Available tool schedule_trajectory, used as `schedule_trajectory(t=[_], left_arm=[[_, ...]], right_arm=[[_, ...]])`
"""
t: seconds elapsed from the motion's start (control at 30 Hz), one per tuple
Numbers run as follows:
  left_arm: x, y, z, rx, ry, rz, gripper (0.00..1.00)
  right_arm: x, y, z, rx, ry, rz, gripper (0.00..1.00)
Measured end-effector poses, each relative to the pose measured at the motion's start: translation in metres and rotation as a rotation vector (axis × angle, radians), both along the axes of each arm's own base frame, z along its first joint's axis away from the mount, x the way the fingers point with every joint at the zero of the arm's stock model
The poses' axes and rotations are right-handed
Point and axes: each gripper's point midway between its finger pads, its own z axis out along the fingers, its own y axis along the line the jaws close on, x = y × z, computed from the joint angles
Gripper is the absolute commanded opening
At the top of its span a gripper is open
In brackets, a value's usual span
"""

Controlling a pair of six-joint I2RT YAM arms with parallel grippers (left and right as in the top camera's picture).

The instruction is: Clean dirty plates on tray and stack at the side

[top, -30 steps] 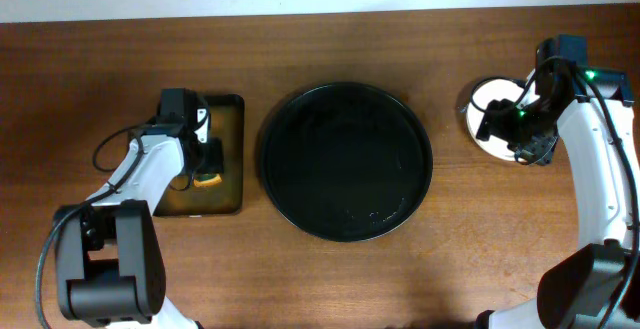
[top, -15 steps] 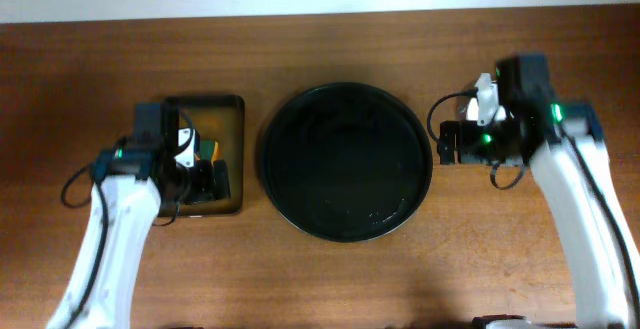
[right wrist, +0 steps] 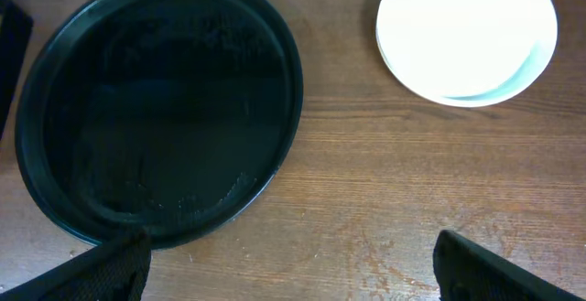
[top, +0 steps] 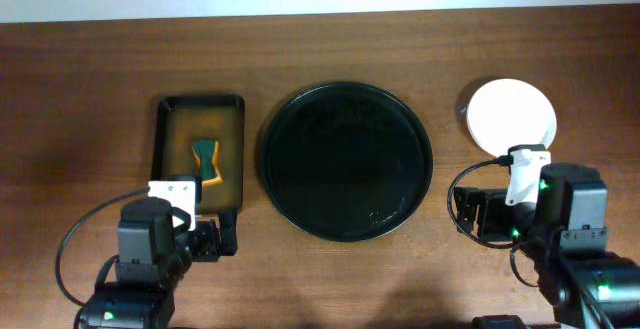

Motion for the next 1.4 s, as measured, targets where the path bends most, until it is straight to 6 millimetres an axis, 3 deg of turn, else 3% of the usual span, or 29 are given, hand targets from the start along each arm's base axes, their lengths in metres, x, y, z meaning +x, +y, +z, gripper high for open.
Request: schedule_trajectory(t=[0.1,0.2,0.23,0.3,0.37,0.47,0.57,0.63,0.73,0.83,1.4], left_arm=[[0.0,0.0,0.0,0.0,0.0,0.0,0.99],[0.0,0.0,0.0,0.0,0.001,0.0,0.99],[0.0,0.0,0.0,0.0,0.0,0.0,0.99],[0.0,0.0,-0.001,0.0,0.001,0.0,0.99],[0.0,0.0,-0.001,0.0,0.002,0.0,0.99],[-0.001,0.0,-0.003,0.001,0.006,0.0,0.99],[-0.001,0.0,-0.003,0.001,0.006,0.0,0.99],[-0.001,0.0,-0.003,0.001,0.006,0.0,0.99],[-0.001,0.0,-0.003,0.001,0.005,0.0,0.99],[-0.001,0.0,-0.003,0.001,0.006,0.0,0.99],[-0.004,0.0,-0.002,0.001,0.005,0.0,0.99]], right_arm=[[0.004,0.0,-0.011,0.0,0.049,0.0,0.99],[-0.008,-0.001,-0.008,-0.008,0.007,0.0,0.99],[-0.016,-0.002,-0.002,-0.016,-0.042,0.005,0.99],[-0.027,-0.003,0.021,-0.021,-0.318,0.0,0.99],[-0.029,-0.002,0.009,-0.016,-0.477,0.007,0.99],[-0.018,0.003,0.0,0.0,-0.672,0.029,0.99],[-0.003,0.004,0.013,0.001,-0.858,0.031,0.99],[0.006,0.004,0.007,0.001,-0.919,0.031,0.99],[0.013,0.003,-0.004,-0.003,-0.95,0.023,0.99],[0.02,0.0,-0.062,-0.009,-0.793,0.009,0.99],[0.02,0.0,-0.065,-0.011,-0.784,0.006,0.99]])
